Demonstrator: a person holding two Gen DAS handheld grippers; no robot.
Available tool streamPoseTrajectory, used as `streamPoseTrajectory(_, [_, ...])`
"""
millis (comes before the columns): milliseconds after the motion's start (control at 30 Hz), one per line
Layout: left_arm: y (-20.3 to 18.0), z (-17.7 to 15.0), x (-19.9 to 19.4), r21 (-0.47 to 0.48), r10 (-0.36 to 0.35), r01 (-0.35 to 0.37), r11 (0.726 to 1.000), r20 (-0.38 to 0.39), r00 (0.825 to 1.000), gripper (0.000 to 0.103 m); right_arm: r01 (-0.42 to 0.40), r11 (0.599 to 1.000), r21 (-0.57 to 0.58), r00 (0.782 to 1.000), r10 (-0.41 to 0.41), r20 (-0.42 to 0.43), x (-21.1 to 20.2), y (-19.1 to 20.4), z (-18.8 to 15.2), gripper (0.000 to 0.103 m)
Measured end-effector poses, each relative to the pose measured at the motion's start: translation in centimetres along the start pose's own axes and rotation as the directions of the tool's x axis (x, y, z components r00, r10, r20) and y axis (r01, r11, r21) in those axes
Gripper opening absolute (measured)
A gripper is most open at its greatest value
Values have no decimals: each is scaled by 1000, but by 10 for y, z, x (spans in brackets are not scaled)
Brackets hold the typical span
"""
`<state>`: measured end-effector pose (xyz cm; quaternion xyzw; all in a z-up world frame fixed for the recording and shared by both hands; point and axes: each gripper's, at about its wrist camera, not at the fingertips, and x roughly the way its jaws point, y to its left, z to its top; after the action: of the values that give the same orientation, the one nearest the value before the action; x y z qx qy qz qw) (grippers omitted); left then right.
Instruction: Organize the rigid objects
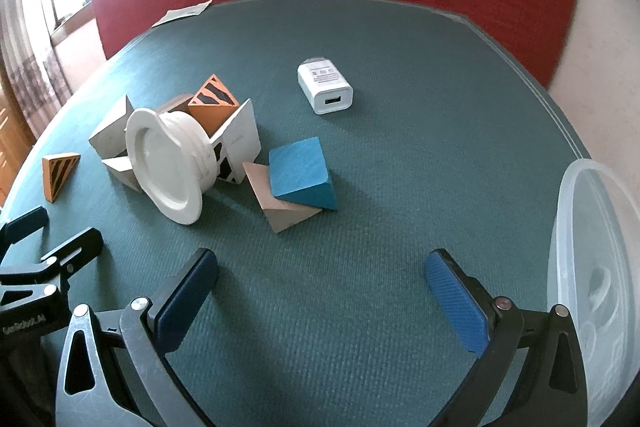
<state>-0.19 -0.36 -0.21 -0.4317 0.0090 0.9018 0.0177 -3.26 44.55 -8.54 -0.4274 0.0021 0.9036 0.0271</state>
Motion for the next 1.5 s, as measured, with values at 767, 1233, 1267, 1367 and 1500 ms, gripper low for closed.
streamPoseTrajectory(767, [0,1,0,1,-1,1,1000,0,1000,103,-6,1000,-17,1000,6,-5,-7,-1,-7,103])
streamPoseTrajectory(1233, [3,2,-3,34,-23,24,999,-13,1000,103,-93,996,18,996,93,14,-15,-9,-6,103])
streamPoseTrajectory(1267, [4,1,-6,41,-24,24,999,0,1000,103,-107,994,24,994,107,18,-16,-11,-6,103])
streamPoseTrajectory(1367, [6,-2,-21,78,-25,21,997,58,998,103,-149,988,31,989,148,29,-19,-13,-7,103])
streamPoseTrajectory(1500, [18,0,-41,86,-44,34,996,124,991,103,-163,986,31,985,162,51,-26,-17,-11,103])
